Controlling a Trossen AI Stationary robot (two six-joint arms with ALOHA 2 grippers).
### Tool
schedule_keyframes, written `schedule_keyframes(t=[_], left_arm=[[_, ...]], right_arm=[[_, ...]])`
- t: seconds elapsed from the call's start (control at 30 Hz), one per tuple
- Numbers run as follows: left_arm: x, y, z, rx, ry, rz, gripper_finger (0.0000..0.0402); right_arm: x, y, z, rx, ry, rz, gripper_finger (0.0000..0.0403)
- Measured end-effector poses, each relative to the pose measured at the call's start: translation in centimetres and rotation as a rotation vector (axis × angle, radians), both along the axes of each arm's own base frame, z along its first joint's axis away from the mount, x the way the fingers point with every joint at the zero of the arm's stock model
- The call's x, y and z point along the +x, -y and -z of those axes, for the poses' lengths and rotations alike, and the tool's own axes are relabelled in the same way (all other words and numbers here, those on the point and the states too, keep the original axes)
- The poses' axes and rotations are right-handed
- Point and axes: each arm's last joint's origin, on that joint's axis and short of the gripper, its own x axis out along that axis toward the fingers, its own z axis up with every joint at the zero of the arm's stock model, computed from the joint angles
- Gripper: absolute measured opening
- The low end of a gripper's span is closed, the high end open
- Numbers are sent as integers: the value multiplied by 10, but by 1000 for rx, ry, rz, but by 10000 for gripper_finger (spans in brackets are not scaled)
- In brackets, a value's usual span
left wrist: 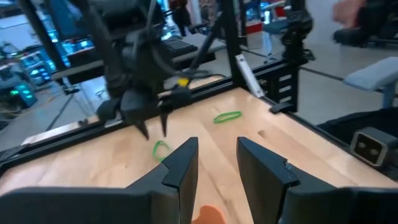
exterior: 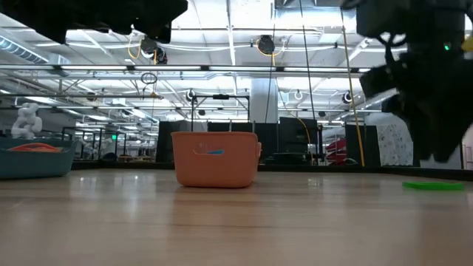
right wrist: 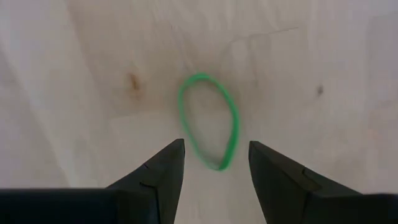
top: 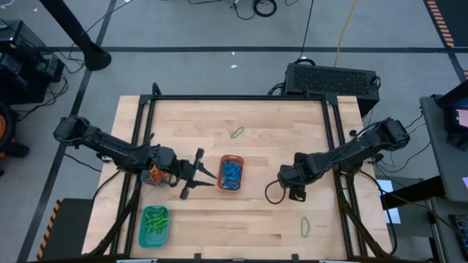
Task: Sort rubber bands into baskets
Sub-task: Put the green rubber band into the green bin
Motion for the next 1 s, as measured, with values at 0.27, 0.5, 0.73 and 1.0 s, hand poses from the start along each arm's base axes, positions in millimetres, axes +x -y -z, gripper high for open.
schedule_keyframes(t=[0.27, 0.5, 0.73, 1.0], left_arm=[[0, 1, 0, -3, -1, 27, 118], [0, 1, 0, -6, -3, 27, 118], [0, 1, 0, -30, -11, 24, 118], [0, 1, 0, -30, -12, 24, 118]], right_arm=[[-20, 4, 35, 56, -56, 0, 171], [-33, 7, 55, 99, -60, 16, 171], [-34, 7, 53, 115, -48, 34, 107], [-35, 7, 44, 163, 17, 64, 10]])
